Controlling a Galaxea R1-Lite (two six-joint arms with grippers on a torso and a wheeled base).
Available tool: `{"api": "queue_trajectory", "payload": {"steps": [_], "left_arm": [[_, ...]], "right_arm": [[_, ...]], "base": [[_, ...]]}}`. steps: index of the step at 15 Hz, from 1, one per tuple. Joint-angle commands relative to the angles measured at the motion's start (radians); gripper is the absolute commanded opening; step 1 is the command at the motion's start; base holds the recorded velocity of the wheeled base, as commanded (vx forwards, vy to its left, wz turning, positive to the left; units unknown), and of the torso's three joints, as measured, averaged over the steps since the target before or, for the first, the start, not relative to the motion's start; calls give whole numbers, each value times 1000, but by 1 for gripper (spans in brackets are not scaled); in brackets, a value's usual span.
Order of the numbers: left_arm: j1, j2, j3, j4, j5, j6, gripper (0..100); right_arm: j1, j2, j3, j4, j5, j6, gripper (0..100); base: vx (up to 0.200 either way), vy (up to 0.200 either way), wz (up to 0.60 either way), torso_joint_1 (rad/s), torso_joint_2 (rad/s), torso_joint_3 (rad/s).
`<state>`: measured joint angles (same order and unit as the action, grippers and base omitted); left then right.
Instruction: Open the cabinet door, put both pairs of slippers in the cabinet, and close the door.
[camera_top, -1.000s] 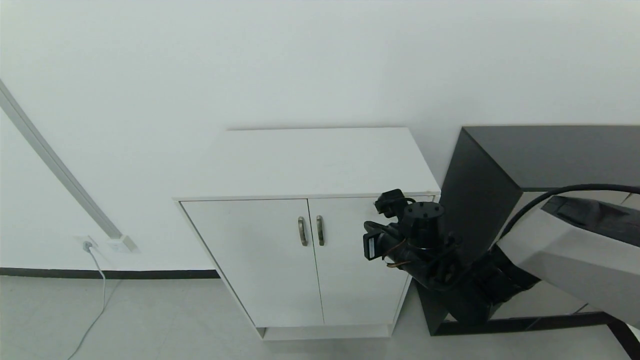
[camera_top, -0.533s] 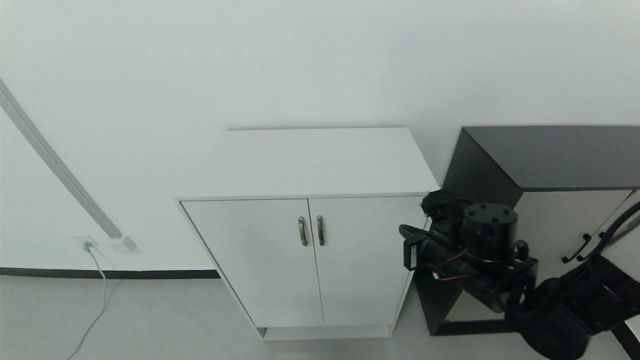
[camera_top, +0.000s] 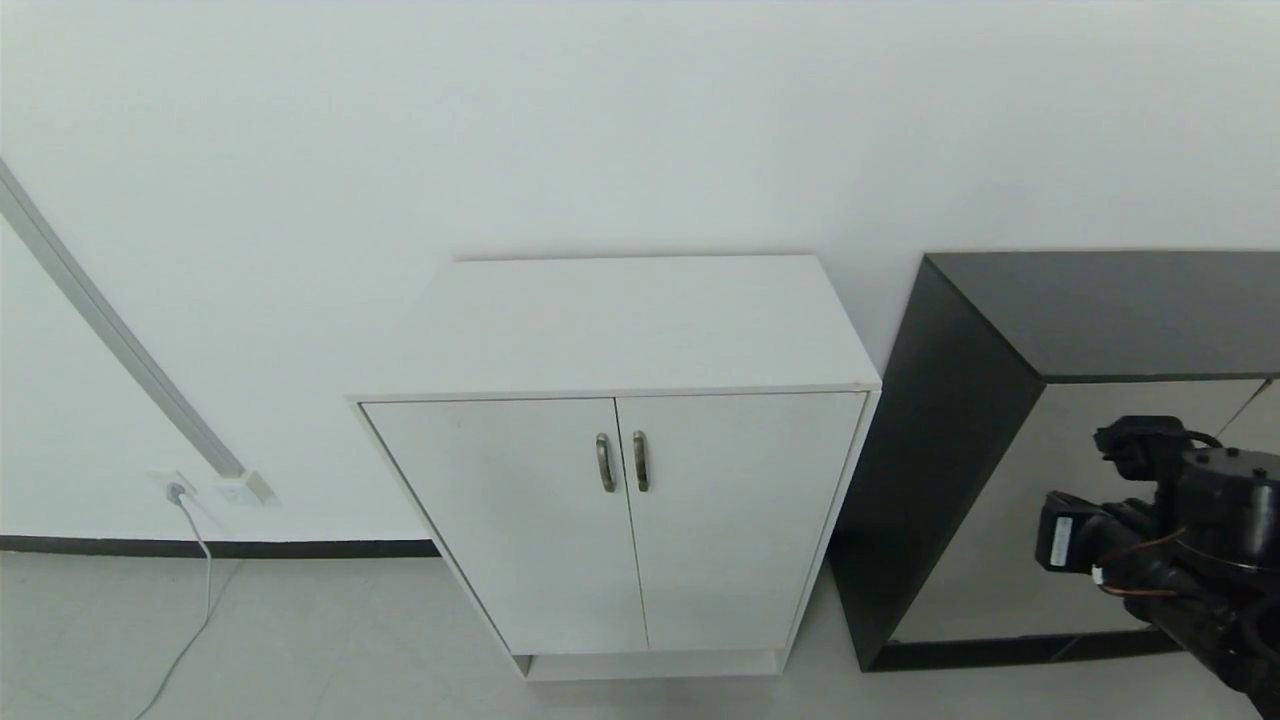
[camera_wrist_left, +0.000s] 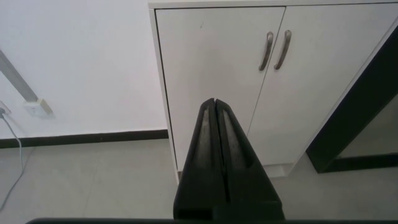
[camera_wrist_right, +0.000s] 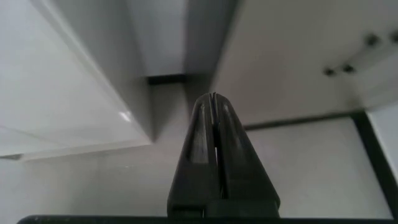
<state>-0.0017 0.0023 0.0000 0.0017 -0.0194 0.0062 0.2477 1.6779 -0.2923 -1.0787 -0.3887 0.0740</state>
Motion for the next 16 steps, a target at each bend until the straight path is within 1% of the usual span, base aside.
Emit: {"api": "queue_trajectory", "payload": {"steps": [1, 6, 8, 9, 13, 14, 16], "left_arm": [[0, 1, 0, 0, -1, 0, 0], [0, 1, 0, 0, -1, 0, 0], [0, 1, 0, 0, -1, 0, 0], [0, 1, 0, 0, -1, 0, 0], [0, 1, 0, 0, 1, 0, 0], [0, 1, 0, 0, -1, 0, 0], [0, 1, 0, 0, -1, 0, 0]], "right_arm": [[-79, -106, 93, 2, -10, -5, 0], [-82, -248, 233, 5, -9, -34, 0], [-107, -293, 288, 3, -6, -33, 0], [-110, -333, 292, 31, -7, -23, 0], [-122, -535, 292, 212, -4, -31, 0], [-122, -622, 292, 303, -1, -36, 0], [-122, -762, 292, 441, 50, -39, 0]], "base": [[0, 0, 0, 0, 0, 0], [0, 0, 0, 0, 0, 0], [0, 0, 0, 0, 0, 0], [0, 0, 0, 0, 0, 0], [0, 0, 0, 0, 0, 0], [0, 0, 0, 0, 0, 0], [0, 0, 0, 0, 0, 0]]}}
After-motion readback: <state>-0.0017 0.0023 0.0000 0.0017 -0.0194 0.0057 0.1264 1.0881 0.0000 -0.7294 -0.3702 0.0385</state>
